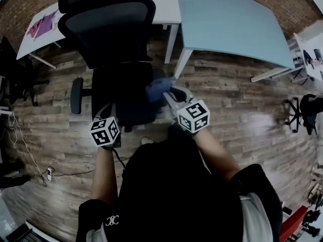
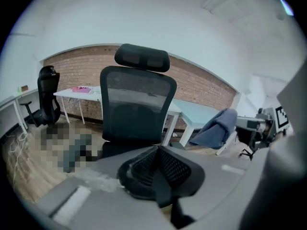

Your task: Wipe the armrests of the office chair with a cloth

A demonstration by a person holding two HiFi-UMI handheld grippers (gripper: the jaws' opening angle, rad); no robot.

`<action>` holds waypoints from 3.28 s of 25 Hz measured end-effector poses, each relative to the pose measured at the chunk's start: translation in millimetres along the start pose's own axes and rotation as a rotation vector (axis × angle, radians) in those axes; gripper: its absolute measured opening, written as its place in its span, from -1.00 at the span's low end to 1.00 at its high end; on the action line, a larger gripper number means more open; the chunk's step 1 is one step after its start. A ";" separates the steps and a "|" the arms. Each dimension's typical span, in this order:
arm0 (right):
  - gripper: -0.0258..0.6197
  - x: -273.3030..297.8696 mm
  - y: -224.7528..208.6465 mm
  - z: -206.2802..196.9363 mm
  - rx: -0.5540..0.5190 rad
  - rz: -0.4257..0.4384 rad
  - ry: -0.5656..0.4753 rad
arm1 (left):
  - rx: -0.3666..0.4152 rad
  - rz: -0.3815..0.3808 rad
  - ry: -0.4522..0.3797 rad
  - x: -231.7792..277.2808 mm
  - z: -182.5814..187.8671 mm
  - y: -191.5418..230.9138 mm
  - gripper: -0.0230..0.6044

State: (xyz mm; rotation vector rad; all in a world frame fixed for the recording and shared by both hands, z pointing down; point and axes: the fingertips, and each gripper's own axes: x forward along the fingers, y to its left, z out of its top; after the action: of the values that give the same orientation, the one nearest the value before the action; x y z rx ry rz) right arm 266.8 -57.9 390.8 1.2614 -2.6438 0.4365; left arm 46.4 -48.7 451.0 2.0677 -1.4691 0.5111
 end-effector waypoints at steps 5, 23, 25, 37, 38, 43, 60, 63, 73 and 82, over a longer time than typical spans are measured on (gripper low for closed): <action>-0.70 -39.7 34.1 3.4 0.006 -0.079 -0.031 | -0.052 -0.016 -0.021 -17.7 1.0 34.9 -0.91; -0.70 -211.0 105.9 -49.3 0.017 -0.154 -0.102 | 0.038 -0.089 -0.061 -106.9 -43.7 -58.3 -0.91; -0.70 -231.2 120.8 -58.5 0.018 -0.147 -0.107 | 0.038 -0.087 -0.052 -127.2 -69.1 -76.0 -0.91; -0.70 -308.1 200.6 -117.8 0.024 -0.099 -0.056 | 0.038 -0.060 0.041 -244.1 -191.3 -113.0 -0.91; -0.70 -311.0 205.8 -120.4 0.018 -0.095 -0.052 | 0.042 -0.063 0.033 -251.0 -190.7 -112.1 -0.91; -0.70 -323.2 232.0 -118.3 -0.002 -0.129 -0.078 | 0.072 -0.060 -0.024 -283.5 -186.9 -100.8 -0.91; -0.70 -301.8 465.9 -119.2 0.007 -0.264 -0.220 | 0.118 -0.029 -0.059 -463.5 -279.9 67.4 -0.91; -0.70 -300.7 499.8 -119.0 0.005 -0.288 -0.220 | 0.088 -0.033 -0.085 -489.8 -284.9 92.3 -0.91; -0.70 -319.9 509.4 -103.7 -0.048 -0.260 -0.182 | 0.049 -0.014 -0.163 -522.5 -281.2 75.2 -0.91; -0.70 -353.6 489.3 -112.5 -0.039 -0.265 -0.165 | 0.093 -0.042 -0.167 -515.6 -273.6 21.0 -0.91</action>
State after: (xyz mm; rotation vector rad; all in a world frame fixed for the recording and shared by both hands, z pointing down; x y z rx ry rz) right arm 109.3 529.5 305.7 1.6721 -2.5451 0.2474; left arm -142.5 497.1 363.7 2.2556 -1.5175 0.4057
